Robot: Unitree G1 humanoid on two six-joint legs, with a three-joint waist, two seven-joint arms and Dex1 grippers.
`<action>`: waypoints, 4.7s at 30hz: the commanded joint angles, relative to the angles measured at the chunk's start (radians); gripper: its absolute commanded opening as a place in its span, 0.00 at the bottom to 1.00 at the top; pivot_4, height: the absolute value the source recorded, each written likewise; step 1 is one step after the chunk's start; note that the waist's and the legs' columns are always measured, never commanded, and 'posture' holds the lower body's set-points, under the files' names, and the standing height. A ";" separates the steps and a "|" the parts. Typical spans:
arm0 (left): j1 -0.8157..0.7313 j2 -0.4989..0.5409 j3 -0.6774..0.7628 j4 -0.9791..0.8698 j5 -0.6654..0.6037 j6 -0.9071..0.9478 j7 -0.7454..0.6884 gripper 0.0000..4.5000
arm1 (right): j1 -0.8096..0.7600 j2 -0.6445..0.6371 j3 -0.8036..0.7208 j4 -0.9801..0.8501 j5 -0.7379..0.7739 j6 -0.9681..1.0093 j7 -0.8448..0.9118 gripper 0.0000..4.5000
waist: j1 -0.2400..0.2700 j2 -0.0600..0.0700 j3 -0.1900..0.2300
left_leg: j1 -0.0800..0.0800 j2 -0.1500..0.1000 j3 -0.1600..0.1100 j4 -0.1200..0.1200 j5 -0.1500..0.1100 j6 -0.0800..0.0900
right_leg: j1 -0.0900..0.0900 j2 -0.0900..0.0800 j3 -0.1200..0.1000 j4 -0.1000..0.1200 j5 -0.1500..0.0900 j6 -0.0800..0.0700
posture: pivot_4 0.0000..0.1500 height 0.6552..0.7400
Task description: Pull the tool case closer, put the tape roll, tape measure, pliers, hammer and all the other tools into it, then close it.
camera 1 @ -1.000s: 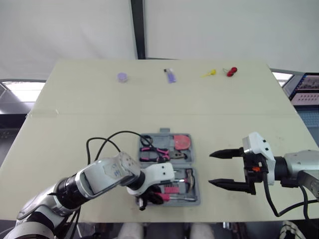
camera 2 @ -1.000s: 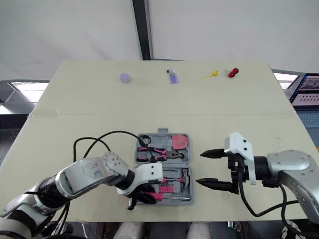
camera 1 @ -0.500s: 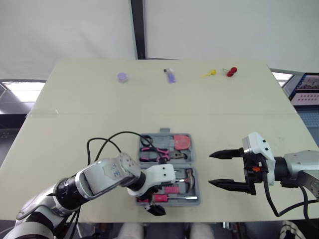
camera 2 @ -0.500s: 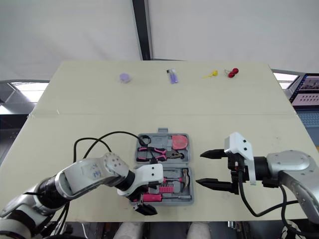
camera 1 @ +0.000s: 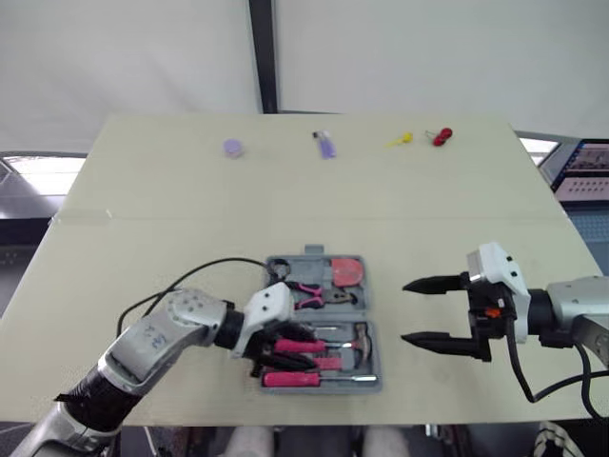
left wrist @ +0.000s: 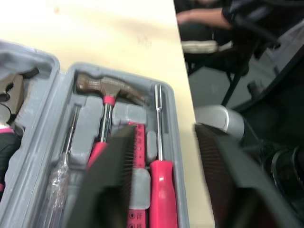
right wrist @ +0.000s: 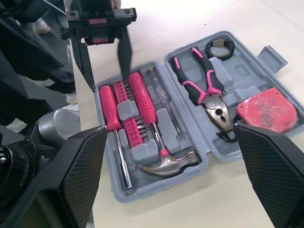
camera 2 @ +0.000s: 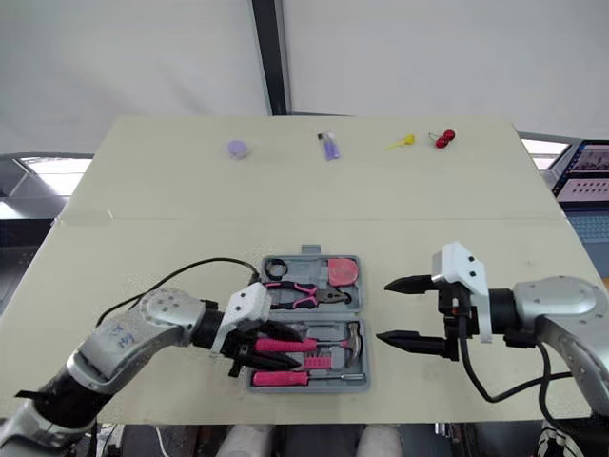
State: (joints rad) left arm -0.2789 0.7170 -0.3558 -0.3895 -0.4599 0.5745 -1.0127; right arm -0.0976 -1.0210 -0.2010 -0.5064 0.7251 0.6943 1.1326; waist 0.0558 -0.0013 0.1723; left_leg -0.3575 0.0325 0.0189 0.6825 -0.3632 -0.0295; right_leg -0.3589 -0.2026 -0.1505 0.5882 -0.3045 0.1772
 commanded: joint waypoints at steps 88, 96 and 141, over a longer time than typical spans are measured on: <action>0.243 -0.010 0.470 0.301 0.149 -0.106 0.174 0.00 | 0.012 0.288 0.089 0.407 -0.299 -0.250 -0.173 0.25 | -0.033 0.008 -0.006 | 0.004 0.000 0.002 -0.005 -0.001 -0.001 | 0.000 0.000 0.001 0.000 0.000 0.000 | 1.00 1.00; 0.198 -0.104 0.304 0.343 0.203 -0.126 0.172 0.00 | -0.010 0.368 0.257 0.348 -0.373 -0.218 -0.223 0.01 | -0.033 0.008 -0.006 | 0.004 0.000 0.002 -0.005 -0.001 -0.001 | -0.001 0.000 0.001 0.001 0.000 0.000 | 1.00 1.00; 0.243 -0.146 0.121 0.226 0.299 -0.048 0.159 0.00 | 0.017 0.406 0.349 0.276 -0.385 -0.103 -0.172 0.01 | -0.032 0.013 -0.009 | 0.005 0.000 0.002 -0.005 -0.001 -0.001 | 0.001 0.000 0.001 0.000 0.000 0.000 | 1.00 1.00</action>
State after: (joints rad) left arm -0.0735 0.5704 -0.1614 -0.1540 -0.1538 0.5002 -0.8108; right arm -0.0862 -0.6198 0.1329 -0.1703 0.3001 0.5936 0.9278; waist 0.0236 0.0113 0.1631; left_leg -0.3527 0.0325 0.0211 0.6774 -0.3640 -0.0300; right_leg -0.3582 -0.2025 -0.1495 0.5881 -0.3044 0.1774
